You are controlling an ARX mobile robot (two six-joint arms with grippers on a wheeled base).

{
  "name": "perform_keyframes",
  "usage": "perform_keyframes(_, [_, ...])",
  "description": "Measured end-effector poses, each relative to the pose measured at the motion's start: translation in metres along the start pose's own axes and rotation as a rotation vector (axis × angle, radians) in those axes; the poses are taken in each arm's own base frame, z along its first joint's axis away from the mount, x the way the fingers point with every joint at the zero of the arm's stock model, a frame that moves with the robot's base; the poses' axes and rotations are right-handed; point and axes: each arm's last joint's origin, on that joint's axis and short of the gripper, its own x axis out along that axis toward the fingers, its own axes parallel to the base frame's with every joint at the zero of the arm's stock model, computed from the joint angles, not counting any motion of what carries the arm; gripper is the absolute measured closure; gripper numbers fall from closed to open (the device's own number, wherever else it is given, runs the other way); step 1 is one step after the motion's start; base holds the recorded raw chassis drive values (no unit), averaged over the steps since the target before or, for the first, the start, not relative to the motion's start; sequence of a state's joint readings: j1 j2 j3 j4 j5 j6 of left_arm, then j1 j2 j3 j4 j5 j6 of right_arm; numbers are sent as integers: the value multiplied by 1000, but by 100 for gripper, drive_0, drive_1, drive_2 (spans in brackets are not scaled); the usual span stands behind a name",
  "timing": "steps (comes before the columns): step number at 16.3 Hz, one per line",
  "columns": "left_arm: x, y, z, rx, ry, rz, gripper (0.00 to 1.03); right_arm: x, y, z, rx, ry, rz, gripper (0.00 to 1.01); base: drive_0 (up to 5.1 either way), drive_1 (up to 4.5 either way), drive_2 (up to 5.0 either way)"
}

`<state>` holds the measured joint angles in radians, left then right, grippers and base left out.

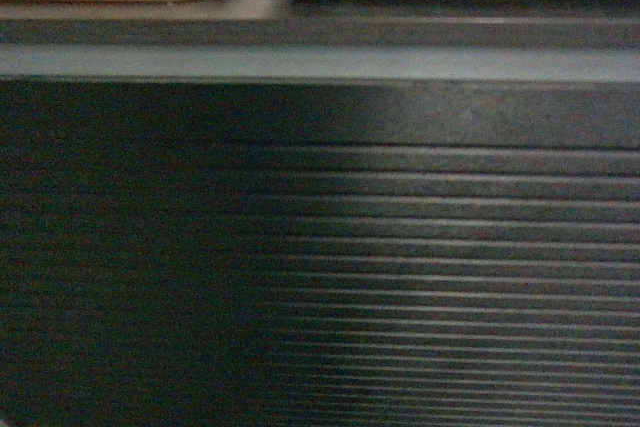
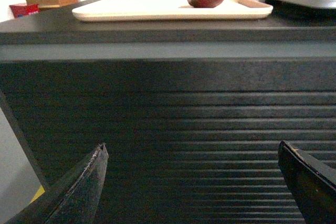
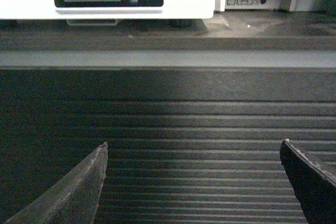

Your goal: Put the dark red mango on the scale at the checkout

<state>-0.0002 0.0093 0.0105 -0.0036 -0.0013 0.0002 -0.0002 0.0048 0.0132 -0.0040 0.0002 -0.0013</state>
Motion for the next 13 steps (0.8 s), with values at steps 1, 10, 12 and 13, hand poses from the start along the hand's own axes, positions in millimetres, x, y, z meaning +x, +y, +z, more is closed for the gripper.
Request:
perform_keyframes(1, [0, 0, 0, 0, 0, -1, 5, 0, 0, 0, 0, 0, 0, 3, 0, 0, 0])
perform_keyframes(10, [0, 0, 0, 0, 0, -1, 5, 0, 0, 0, 0, -2, 0, 3, 0, 0, 0])
perform_keyframes(12, [0, 0, 0, 0, -3, -1, 5, 0, 0, 0, 0, -3, 0, 3, 0, 0, 0])
perform_keyframes(13, [0, 0, 0, 0, -4, -1, 5, 0, 0, 1, 1, -9, 0, 3, 0, 0, 0])
